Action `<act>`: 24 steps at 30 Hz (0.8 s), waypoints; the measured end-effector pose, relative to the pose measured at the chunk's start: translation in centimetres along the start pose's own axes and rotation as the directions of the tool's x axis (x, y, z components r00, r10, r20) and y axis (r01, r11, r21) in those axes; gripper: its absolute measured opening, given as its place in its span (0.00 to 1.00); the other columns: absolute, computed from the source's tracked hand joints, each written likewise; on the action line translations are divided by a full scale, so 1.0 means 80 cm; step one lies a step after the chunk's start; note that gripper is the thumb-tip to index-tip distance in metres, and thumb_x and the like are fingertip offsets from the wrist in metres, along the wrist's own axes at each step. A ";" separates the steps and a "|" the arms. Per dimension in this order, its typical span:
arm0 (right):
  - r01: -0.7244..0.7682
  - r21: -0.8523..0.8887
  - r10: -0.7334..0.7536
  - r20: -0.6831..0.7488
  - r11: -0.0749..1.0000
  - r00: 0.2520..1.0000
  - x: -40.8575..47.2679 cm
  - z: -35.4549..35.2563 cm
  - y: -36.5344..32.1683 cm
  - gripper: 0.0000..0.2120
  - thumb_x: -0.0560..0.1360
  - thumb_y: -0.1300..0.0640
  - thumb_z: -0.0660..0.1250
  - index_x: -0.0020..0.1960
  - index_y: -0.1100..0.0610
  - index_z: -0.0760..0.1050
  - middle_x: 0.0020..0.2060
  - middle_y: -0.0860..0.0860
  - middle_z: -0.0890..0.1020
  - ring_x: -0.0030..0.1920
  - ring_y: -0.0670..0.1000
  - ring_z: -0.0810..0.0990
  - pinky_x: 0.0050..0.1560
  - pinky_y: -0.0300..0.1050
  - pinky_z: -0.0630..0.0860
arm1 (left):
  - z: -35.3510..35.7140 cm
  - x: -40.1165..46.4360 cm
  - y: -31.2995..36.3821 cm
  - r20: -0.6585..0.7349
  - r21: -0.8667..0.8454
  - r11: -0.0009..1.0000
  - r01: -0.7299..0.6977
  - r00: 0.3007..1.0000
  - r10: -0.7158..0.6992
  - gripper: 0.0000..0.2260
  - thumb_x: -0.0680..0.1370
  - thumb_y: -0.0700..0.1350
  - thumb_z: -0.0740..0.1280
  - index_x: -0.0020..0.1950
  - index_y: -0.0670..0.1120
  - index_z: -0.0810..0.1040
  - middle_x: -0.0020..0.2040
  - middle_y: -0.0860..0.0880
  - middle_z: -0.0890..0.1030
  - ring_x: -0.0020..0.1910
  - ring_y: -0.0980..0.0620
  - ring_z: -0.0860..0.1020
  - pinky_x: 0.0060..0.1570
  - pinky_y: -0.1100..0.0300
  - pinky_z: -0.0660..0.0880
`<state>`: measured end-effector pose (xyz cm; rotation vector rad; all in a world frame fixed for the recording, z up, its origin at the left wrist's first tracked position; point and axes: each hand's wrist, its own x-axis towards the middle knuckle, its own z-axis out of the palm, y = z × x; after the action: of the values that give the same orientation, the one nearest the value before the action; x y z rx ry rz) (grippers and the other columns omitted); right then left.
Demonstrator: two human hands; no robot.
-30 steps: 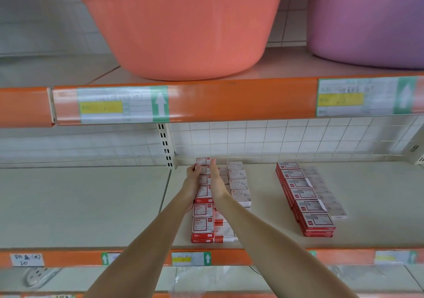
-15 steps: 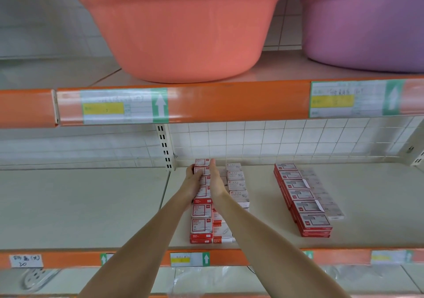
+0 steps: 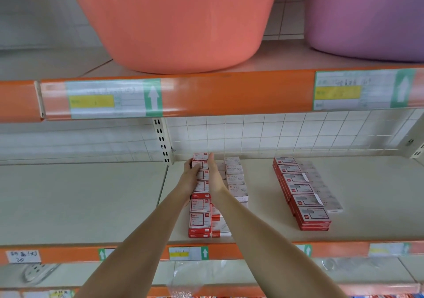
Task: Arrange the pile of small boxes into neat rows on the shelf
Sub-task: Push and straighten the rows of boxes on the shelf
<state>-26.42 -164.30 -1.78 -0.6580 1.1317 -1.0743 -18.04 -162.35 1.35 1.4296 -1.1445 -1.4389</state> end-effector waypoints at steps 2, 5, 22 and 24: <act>0.011 -0.008 -0.011 0.004 1.000 1.000 -0.002 0.000 -0.001 0.50 0.61 0.16 0.54 0.77 0.40 0.58 0.74 0.48 0.66 0.74 0.54 0.64 0.74 0.61 0.59 | -0.001 0.000 0.000 -0.003 0.015 1.000 0.000 1.000 0.000 0.17 0.84 0.51 0.56 0.74 0.54 0.62 0.55 0.48 0.81 0.48 0.48 0.84 0.37 0.58 0.79; -0.003 -0.010 0.003 -0.006 1.000 1.000 0.003 -0.003 0.001 0.54 0.55 0.14 0.57 0.75 0.38 0.60 0.73 0.48 0.68 0.72 0.54 0.67 0.73 0.61 0.62 | -0.001 -0.002 0.000 0.004 0.015 1.000 0.000 1.000 0.000 0.15 0.84 0.51 0.56 0.72 0.55 0.62 0.55 0.48 0.81 0.48 0.47 0.83 0.37 0.58 0.78; 0.015 -0.035 -0.013 0.049 0.999 0.999 -0.013 -0.006 0.025 0.47 0.57 0.14 0.56 0.73 0.31 0.60 0.74 0.40 0.66 0.74 0.50 0.65 0.74 0.63 0.58 | -0.007 -0.018 -0.031 0.188 -0.239 0.971 0.027 0.982 0.019 0.29 0.74 0.70 0.63 0.72 0.58 0.70 0.67 0.51 0.78 0.64 0.49 0.79 0.64 0.46 0.73; 0.020 -0.026 -0.019 0.036 0.999 0.999 -0.011 -0.002 0.027 0.47 0.57 0.14 0.55 0.73 0.31 0.59 0.73 0.40 0.67 0.74 0.50 0.65 0.74 0.63 0.58 | -0.009 -0.013 -0.033 0.179 -0.248 0.968 0.026 0.984 0.020 0.31 0.73 0.70 0.65 0.72 0.58 0.71 0.67 0.50 0.78 0.65 0.47 0.78 0.67 0.43 0.70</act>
<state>-25.85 -162.63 -3.33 -0.7079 1.1125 -1.0620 -17.14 -160.68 -0.87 1.1447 -1.0264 -1.6772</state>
